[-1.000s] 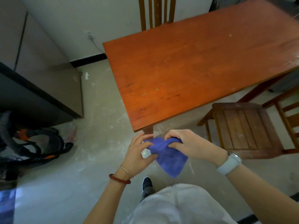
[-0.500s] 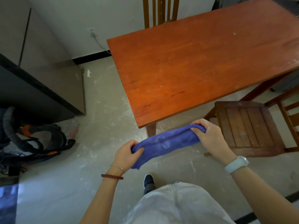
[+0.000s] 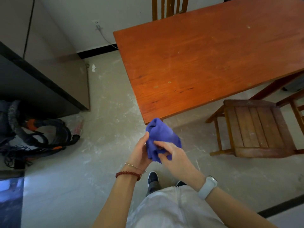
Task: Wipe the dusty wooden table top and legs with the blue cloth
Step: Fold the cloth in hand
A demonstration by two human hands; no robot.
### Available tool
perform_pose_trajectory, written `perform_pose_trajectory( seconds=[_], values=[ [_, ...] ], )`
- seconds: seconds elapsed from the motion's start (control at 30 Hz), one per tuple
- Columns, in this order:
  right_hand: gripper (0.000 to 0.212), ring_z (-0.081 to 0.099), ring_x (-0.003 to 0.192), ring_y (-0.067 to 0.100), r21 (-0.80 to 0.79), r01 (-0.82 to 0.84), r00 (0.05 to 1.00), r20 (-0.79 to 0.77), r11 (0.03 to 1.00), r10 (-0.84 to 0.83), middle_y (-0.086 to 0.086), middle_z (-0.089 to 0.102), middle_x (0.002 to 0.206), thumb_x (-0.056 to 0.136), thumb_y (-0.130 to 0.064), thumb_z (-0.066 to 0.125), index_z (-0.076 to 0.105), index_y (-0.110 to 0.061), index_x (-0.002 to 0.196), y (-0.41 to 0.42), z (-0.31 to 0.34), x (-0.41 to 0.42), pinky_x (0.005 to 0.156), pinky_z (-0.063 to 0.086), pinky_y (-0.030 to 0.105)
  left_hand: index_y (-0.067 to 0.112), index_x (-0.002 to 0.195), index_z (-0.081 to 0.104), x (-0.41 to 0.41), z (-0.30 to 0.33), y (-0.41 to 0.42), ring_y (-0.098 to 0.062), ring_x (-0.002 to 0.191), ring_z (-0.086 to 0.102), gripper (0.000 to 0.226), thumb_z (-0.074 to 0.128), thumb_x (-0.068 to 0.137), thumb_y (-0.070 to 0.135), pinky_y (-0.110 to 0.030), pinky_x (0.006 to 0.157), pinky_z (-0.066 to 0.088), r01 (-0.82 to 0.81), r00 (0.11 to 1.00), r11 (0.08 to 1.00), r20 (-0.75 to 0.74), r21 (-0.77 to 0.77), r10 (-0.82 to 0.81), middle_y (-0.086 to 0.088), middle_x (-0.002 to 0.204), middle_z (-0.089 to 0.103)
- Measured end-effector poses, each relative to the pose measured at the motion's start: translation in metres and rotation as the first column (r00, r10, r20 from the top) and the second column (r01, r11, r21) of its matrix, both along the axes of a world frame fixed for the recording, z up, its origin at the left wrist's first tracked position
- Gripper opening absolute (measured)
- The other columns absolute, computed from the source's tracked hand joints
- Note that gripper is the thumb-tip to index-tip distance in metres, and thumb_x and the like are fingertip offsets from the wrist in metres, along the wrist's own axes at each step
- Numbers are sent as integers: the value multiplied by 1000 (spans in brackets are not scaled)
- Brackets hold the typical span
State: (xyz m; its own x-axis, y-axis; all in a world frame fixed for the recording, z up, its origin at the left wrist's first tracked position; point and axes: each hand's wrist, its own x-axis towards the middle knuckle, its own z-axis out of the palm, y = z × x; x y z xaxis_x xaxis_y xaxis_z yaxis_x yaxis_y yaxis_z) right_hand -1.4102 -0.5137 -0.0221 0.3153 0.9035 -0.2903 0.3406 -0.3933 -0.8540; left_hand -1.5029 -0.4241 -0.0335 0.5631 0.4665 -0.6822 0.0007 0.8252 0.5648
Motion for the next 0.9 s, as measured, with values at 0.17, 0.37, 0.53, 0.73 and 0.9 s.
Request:
perform_pose_trajectory(
  seconds=[0.17, 0.37, 0.53, 0.73, 0.9],
  values=[
    [41, 51, 98, -1, 70, -104, 995, -6, 992, 104, -16, 59, 104, 76, -5, 40, 68, -11, 105, -6, -1, 14, 89, 34, 4, 8, 103, 53, -8, -7, 6, -20, 72, 66, 37, 66, 68, 7, -29, 62, 56, 9, 993, 985, -117, 173, 12, -13, 90, 65],
    [46, 45, 106, 7, 154, -137, 966, 240, 979, 97, -9, 46, 110, 78, 6, 48, 55, -23, 114, 9, 13, 60, 91, 35, 9, 27, 102, 52, -13, 7, 17, 8, 82, 61, 39, 63, 66, 20, -13, 76, 50, 415, 910, 723, -241, 552, -339, 7, 100, 61],
    [32, 41, 115, 21, -62, -550, 729, 450, 833, 515, 4, 47, 123, 79, -9, 53, 54, -19, 109, 24, 22, 79, 99, 38, 32, 39, 108, 46, -12, 25, 25, -13, 91, 64, 43, 60, 69, 24, -27, 80, 53, 514, 848, 540, -300, 667, -437, -2, 101, 65],
    [20, 51, 94, 21, -299, -630, 470, 588, 716, 659, 2, 52, 98, 87, -30, 50, 54, -17, 102, 27, 35, 88, 78, 43, 33, 33, 91, 38, -13, 27, 30, -15, 81, 56, 35, 58, 78, 7, -19, 73, 43, 591, 803, 292, -513, 752, -305, -2, 92, 58],
    [21, 55, 94, 20, -270, -630, 402, 689, 728, 603, 4, 56, 104, 89, -29, 52, 56, -14, 104, 26, 37, 88, 78, 49, 34, 21, 86, 47, -14, 17, 30, -12, 82, 48, 22, 60, 78, 5, -7, 69, 36, 649, 761, 191, -632, 736, -148, 4, 90, 51]
  ],
)
